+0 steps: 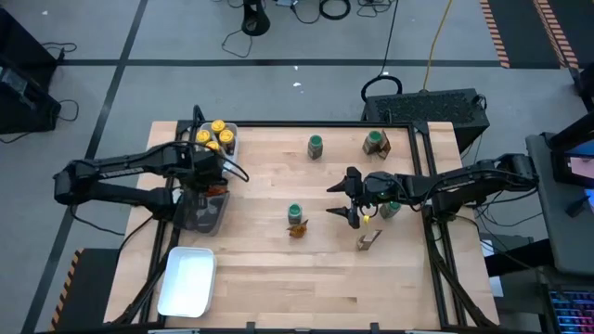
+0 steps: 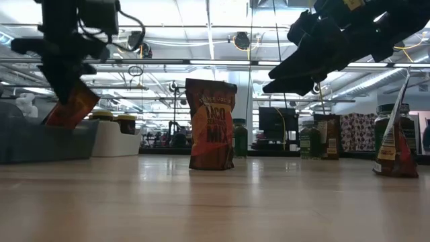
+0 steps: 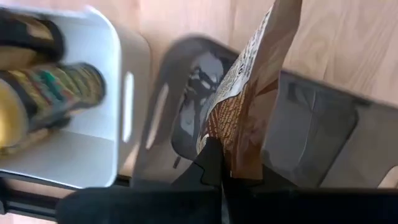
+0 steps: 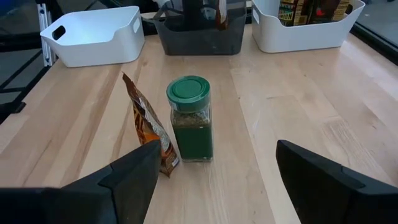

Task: Sort spices by type
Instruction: Put the top left orange seasoning pack into the black bin

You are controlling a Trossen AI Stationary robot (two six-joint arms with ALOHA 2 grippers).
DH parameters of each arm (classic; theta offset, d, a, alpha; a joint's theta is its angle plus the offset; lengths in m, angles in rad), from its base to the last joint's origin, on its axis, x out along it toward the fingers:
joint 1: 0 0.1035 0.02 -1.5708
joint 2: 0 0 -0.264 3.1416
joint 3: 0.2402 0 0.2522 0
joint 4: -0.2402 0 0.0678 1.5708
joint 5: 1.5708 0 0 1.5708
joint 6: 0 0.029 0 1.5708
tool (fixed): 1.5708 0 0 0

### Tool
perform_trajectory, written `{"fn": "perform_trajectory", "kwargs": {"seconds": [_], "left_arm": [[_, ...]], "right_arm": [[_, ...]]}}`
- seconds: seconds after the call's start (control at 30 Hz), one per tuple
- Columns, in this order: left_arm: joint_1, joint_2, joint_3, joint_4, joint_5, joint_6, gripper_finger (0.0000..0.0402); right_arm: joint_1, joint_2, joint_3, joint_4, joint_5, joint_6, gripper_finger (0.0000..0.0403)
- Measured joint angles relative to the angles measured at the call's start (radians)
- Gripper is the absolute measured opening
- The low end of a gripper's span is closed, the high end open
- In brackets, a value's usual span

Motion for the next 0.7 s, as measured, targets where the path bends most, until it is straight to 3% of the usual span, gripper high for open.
{"fn": "perform_trajectory", "kwargs": {"seconds": [0.7], "left_arm": [[0.080, -0.013, -0.042, 0.045, -0.020, 0.051, 0.0008]], "right_arm": [[0.000, 0.000, 0.000, -0.001, 0.000, -0.003, 0.0299]]}}
